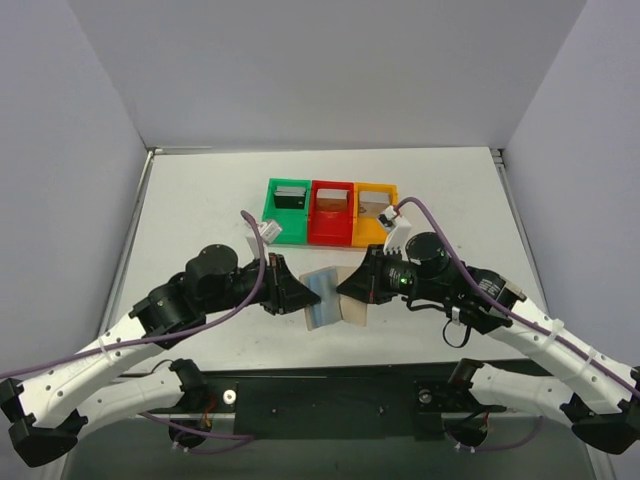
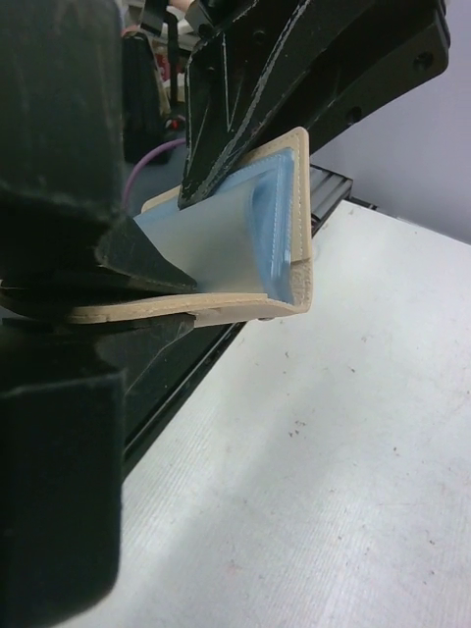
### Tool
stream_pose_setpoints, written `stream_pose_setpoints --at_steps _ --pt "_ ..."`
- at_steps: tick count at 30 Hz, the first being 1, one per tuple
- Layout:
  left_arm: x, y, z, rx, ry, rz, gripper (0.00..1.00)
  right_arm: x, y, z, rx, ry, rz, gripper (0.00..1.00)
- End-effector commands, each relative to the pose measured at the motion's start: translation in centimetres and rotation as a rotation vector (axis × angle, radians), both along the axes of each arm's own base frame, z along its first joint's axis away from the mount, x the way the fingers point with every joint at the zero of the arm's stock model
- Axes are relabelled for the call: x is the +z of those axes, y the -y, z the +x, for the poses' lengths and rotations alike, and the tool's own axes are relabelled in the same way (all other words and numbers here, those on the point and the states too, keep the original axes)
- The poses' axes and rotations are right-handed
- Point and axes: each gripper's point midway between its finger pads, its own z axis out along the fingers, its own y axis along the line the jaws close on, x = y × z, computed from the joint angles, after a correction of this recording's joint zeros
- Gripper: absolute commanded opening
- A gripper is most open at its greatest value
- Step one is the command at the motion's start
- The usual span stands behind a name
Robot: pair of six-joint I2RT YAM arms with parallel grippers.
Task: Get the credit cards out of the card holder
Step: Place the card holder at the center of the board.
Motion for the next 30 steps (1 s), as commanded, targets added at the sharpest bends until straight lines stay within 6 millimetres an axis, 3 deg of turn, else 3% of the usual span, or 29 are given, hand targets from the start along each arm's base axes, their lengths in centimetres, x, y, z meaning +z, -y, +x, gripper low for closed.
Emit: stream_pose_setpoints --at_steps 1,3,8,18,23,30 --pt "4.3 0.1 -0.5 -0.026 0.098 -0.15 0.26 1.7 -1.2 -0.4 0.044 -0.001 0.126 0.0" --pt "4.8 -0.2 -0.8 -0.027 0.111 -0.177 0.34 1.9 -1.0 -0.3 0.039 -0.002 0.149 0.0" --pt "5.5 -0.7 -1.4 -0.034 0.133 -0.228 0.43 2.1 -0.6 -0.1 0.025 -0.013 0.184 0.0" --pt "4.6 -0.5 -1.1 -0.026 0.108 -0.216 0.41 2.8 -0.7 -0.5 0.035 -0.014 0.212 0.0" --pt "4.9 -0.4 -1.2 -0.031 0.117 -0.227 0.3 3.2 -0.6 -0.7 0.035 -0.015 0.232 0.0" --pt "5.2 -0.5 -1.5 -0.042 0.128 -0.246 0.34 3.3 -0.6 -0.7 0.033 -0.017 0.238 0.0"
